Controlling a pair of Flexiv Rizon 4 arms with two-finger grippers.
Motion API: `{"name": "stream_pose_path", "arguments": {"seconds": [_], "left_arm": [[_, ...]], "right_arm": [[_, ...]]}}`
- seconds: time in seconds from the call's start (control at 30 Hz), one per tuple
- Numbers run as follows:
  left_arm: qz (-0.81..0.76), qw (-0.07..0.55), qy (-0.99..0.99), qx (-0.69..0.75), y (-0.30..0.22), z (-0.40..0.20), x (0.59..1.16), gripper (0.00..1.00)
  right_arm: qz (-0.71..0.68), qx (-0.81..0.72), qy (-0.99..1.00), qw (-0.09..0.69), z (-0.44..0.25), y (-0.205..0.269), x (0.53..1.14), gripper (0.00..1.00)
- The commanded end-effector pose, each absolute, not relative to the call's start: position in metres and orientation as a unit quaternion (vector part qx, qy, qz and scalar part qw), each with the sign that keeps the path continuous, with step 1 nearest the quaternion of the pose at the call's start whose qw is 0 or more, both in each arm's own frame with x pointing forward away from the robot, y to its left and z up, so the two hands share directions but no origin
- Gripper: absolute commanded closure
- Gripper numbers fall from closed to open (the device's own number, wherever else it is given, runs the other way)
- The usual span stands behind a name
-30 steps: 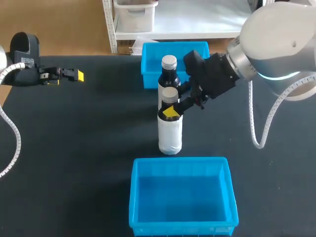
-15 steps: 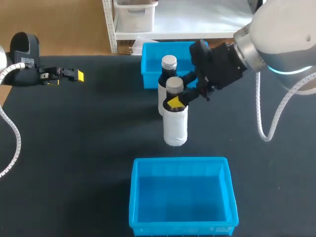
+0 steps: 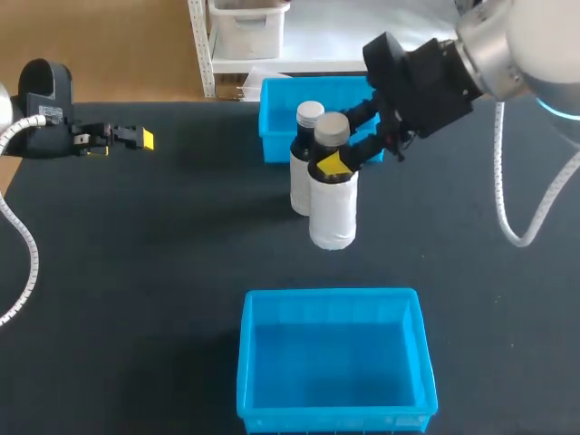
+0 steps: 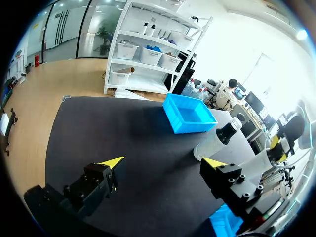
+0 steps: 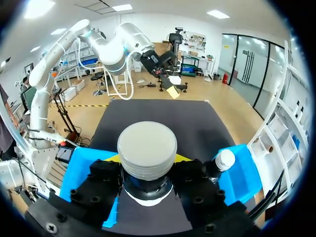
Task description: Pick up the bottle, and place it in the far bin if it is heavy, or in the near bin if it is light.
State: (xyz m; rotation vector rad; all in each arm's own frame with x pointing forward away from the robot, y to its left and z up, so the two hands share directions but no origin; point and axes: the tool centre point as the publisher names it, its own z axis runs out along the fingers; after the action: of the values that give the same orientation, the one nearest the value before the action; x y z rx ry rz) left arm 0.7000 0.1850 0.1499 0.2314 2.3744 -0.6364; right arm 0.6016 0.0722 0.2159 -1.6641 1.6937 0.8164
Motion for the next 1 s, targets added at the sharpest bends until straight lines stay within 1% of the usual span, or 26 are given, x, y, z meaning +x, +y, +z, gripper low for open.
{"name": "stream_pose_path", "arguments": {"seconds": [0.03, 0.2, 0.47, 1.0], "left_arm": [[-0.243, 0.330, 0.908, 0.088, 0.185, 0.150, 0.700, 0.00], [-0.243, 0.330, 0.908, 0.088, 0.185, 0.150, 0.700, 0.00], [-0.243, 0.330, 0.908, 0.088, 0.185, 0.150, 0.700, 0.00], [-0.243, 0.330, 0.908, 0.088, 0.185, 0.150, 0.700, 0.00]], "right_arm": [[0.303, -0.629, 0.643, 0.315, 0.230, 0.068, 0.588, 1.00], [0.305, -0.624, 0.646, 0.317, 0.235, 0.056, 0.587, 1.00], [0.294, -0.608, 0.661, 0.327, 0.238, 0.023, 0.600, 1.00], [0.265, -0.562, 0.700, 0.352, 0.236, -0.061, 0.635, 1.00]]}}
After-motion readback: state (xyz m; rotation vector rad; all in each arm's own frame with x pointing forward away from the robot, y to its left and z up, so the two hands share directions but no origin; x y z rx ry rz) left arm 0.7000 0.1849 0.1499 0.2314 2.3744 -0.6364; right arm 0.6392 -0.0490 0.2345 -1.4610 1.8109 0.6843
